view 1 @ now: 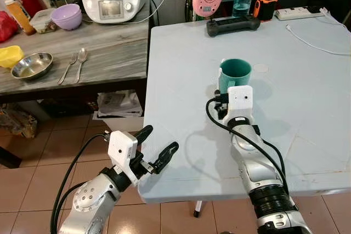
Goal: Setting the table
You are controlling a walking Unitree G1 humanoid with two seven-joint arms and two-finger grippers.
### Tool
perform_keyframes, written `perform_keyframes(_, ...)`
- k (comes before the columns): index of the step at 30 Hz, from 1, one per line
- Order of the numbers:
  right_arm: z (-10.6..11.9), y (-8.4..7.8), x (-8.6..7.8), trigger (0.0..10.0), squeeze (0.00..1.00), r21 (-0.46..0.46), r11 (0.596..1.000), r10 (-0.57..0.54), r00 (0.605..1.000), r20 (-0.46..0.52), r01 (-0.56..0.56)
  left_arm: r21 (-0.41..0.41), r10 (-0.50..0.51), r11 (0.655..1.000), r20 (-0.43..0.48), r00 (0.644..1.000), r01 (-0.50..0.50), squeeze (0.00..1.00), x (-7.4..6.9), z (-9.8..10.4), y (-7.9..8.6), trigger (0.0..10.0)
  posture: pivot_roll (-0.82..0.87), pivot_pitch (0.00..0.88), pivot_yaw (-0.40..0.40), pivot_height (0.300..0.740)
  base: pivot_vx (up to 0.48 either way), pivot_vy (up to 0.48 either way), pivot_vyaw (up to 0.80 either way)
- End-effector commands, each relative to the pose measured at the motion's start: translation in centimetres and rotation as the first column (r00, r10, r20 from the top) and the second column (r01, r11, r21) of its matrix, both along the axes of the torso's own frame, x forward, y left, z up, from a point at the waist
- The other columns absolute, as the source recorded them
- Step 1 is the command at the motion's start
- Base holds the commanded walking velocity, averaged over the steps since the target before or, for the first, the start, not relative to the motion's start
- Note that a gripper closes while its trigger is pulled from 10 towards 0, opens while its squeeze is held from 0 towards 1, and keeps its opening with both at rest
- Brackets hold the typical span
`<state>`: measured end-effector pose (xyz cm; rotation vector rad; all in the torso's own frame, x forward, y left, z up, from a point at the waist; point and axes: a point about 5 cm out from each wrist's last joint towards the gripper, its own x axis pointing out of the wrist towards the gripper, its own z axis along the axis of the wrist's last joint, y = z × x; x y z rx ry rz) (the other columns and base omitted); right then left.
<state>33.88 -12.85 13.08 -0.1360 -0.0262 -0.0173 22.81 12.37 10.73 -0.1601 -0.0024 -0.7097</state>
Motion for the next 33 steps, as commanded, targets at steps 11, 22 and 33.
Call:
perform_keyframes(11, 0.3, -1.3, 0.2, 0.7, 0.00, -0.025, 0.999, -0.045, 0.999, 0.027, 0.045, 0.015, 0.005, 1.000, -0.001, 1.000, -0.005, 0.00, 0.1, -0.1, 0.4, 10.0, -0.09, 0.081, 0.128, 0.740, 0.000, 0.000, 0.00)
perform_keyframes(22, 1.0, -0.9, 0.4, 1.7, 0.00, -0.051, 0.999, -0.013, 0.998, 0.059, 0.016, 0.015, 0.014, 1.000, 0.002, 1.000, -0.014, 0.00, 0.2, 0.0, 0.2, 10.0, -0.09, 0.074, 0.117, 0.740, 0.000, 0.000, 0.00)
perform_keyframes(33, 0.9, -1.0, 0.5, 0.0, 0.00, -0.058, 0.998, -0.009, 0.998, 0.062, 0.012, 0.015, 0.015, 1.000, 0.011, 1.000, -0.015, 0.00, 0.1, 0.6, -0.1, 10.0, -0.09, 0.073, 0.115, 0.740, 0.000, 0.000, 0.00)
